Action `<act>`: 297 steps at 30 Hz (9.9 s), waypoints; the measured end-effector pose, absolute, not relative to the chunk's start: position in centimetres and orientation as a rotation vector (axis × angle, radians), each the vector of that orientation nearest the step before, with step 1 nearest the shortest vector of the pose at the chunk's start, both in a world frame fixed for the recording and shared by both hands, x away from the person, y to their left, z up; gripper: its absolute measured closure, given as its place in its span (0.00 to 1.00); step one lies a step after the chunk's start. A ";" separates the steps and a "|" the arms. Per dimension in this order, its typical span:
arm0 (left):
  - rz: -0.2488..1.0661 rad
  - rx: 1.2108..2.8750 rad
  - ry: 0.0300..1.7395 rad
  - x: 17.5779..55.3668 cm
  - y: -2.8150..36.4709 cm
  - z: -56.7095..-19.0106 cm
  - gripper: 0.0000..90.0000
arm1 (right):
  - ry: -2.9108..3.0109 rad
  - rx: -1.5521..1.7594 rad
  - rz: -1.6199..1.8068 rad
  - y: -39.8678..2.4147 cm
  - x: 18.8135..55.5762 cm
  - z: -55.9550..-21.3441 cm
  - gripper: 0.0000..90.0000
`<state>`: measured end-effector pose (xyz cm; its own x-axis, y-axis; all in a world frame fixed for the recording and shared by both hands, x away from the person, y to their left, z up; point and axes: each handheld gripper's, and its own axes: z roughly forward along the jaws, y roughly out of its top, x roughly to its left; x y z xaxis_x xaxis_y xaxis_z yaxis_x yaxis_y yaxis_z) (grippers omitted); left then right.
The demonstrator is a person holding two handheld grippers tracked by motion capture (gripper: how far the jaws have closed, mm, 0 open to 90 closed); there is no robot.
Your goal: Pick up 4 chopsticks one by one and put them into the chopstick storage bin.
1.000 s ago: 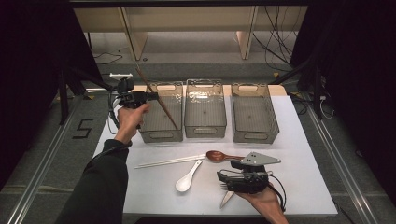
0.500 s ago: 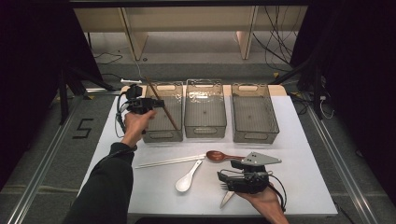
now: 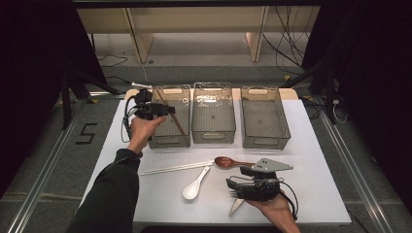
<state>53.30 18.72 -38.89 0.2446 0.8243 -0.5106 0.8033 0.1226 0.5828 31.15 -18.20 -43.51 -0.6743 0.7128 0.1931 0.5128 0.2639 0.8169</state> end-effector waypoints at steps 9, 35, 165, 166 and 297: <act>0.011 1.679 1.443 51.8 19.3 -37.9 0.43 | 2.320 1.142 1.374 -18.2 31.1 -43.5 0.36; 0.098 2.108 1.026 42.1 17.0 -40.0 0.25 | 2.277 1.169 1.376 -20.2 31.0 -43.2 0.33; 0.090 2.824 0.697 41.8 13.3 -46.1 0.73 | 2.312 1.165 1.358 -20.4 31.1 -44.2 0.32; 0.089 2.837 0.684 41.8 13.2 -46.1 0.76 | 2.313 1.164 1.359 -20.4 31.1 -44.2 0.32; 0.413 2.202 1.321 55.1 18.0 -39.8 0.79 | 2.316 1.178 1.380 -20.6 31.2 -44.1 0.32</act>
